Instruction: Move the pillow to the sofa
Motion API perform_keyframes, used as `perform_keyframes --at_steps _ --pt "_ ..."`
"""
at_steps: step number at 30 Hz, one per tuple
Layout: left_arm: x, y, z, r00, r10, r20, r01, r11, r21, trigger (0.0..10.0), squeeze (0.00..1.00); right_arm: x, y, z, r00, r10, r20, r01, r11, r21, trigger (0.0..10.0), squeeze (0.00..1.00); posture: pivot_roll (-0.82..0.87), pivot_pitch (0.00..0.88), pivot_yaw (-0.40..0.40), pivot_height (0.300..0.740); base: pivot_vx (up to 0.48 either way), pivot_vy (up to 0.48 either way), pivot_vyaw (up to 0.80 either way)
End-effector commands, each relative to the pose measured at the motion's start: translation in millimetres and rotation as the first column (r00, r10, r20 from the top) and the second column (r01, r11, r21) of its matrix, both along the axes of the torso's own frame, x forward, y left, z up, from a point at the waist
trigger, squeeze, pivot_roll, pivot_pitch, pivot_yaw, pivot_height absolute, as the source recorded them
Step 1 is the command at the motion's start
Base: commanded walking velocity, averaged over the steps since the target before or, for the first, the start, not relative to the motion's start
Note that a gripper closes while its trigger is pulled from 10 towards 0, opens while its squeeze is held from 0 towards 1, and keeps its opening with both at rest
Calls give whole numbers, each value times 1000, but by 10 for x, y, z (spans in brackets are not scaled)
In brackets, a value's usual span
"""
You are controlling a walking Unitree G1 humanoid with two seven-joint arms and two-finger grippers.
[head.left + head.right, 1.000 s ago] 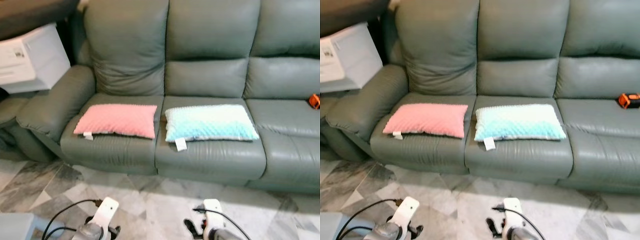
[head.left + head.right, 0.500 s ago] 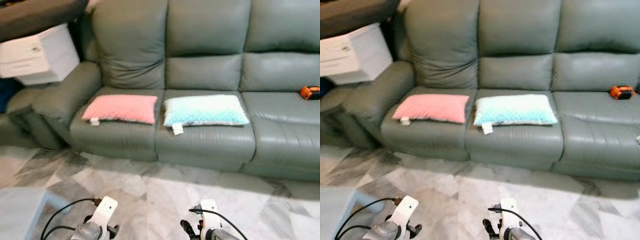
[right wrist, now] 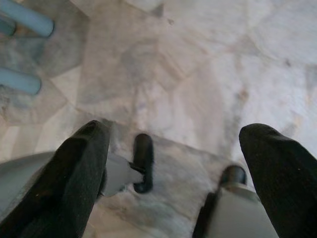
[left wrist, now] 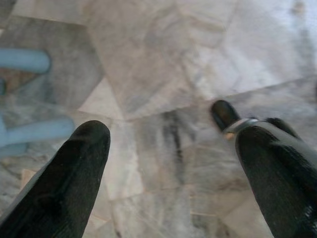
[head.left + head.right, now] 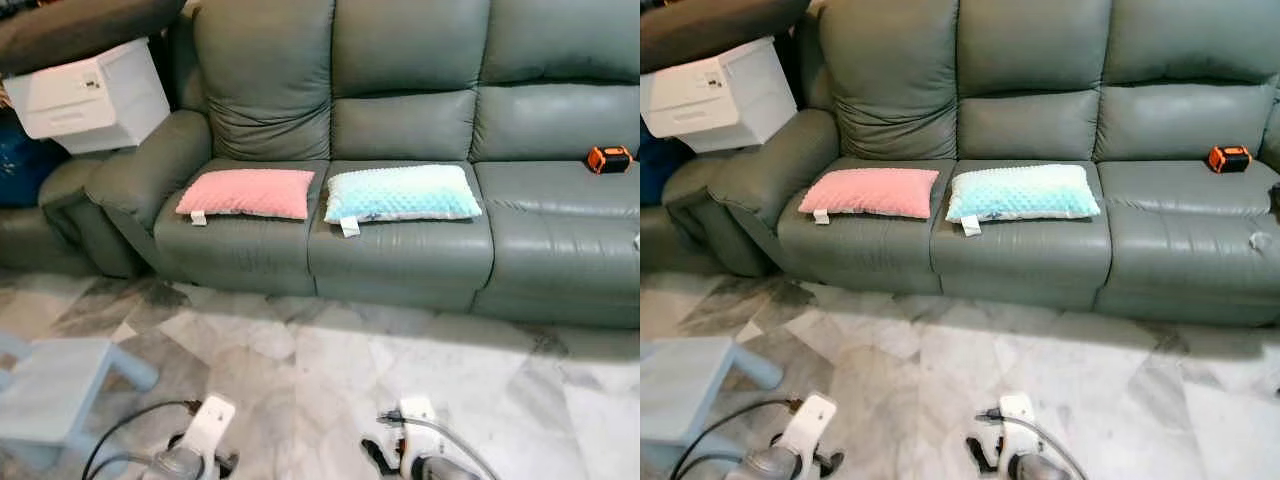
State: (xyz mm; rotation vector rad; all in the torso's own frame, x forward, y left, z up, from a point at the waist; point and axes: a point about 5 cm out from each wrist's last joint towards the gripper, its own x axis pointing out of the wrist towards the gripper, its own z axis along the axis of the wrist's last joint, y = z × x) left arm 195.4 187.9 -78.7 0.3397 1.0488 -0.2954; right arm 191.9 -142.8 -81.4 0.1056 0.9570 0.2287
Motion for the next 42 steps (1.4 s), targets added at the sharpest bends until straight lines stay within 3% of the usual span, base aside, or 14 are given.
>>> perform_keyframes --at_steps 1,6,42 --pt "10 17 7 1000 4 2 -4 1000 8 10000 0 16 -5 8 1000 -3 2 3 1000 -1 10000 0 -199 0 115 740 0 0 0" --pt "11 4 7 1000 -2 -1 2 1000 -5 10000 0 3 -8 -3 1000 5 -19 -5 1000 -10 10000 0 -199 0 115 740 0 0 -250" --pt "11 -65 4 999 -6 -33 4 997 -74 10000 0 5 -20 -4 999 0 -32 0 1000 -9 10000 0 -200 0 115 740 0 0 -718"
